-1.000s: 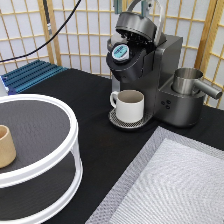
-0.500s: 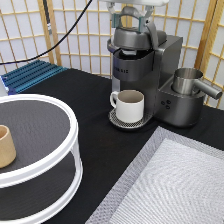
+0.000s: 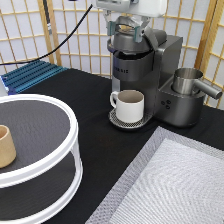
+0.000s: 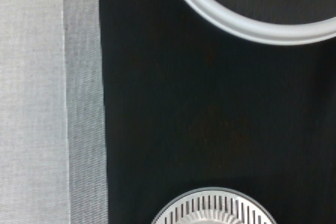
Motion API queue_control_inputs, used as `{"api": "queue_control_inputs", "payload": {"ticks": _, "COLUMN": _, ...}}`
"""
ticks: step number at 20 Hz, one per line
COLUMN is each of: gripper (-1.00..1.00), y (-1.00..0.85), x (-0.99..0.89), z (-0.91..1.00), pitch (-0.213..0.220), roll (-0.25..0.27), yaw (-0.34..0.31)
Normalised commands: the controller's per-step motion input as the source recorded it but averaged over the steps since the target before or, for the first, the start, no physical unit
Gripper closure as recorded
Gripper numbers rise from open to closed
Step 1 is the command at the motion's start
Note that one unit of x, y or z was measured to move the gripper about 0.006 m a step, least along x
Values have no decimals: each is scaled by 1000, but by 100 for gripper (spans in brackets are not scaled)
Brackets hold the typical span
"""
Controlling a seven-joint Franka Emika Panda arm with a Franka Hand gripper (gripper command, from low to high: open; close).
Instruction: Make coffee
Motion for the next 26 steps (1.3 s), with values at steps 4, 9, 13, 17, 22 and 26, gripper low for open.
{"api": "queue_control_inputs", "payload": {"ticks": 4, "gripper": -100, "y": 478, "x": -234, "z": 1000, "pitch": -8, "roll": 0, "yaw": 0}}
{"api": "queue_control_inputs", "payload": {"ticks": 9, "gripper": -100, "y": 759, "x": 95, "z": 670, "pitch": 4, "roll": -71, "yaw": -4}}
{"api": "queue_control_inputs", "payload": {"ticks": 13, "gripper": -100, "y": 249, "x": 305, "z": -66, "pitch": 32, "roll": -133, "yaw": -71}}
{"api": "queue_control_inputs", "payload": {"ticks": 17, "gripper": -100, "y": -34, "x": 299, "z": -198, "pitch": 61, "roll": -129, "yaw": -137}}
{"api": "queue_control_inputs", "payload": {"ticks": 22, "gripper": -100, "y": -277, "x": 165, "z": -305, "pitch": 49, "roll": -93, "yaw": -109}}
{"api": "queue_control_inputs", "payload": {"ticks": 26, "gripper": -100, "y": -334, "x": 22, "z": -582, "pitch": 4, "roll": -82, "yaw": -53}}
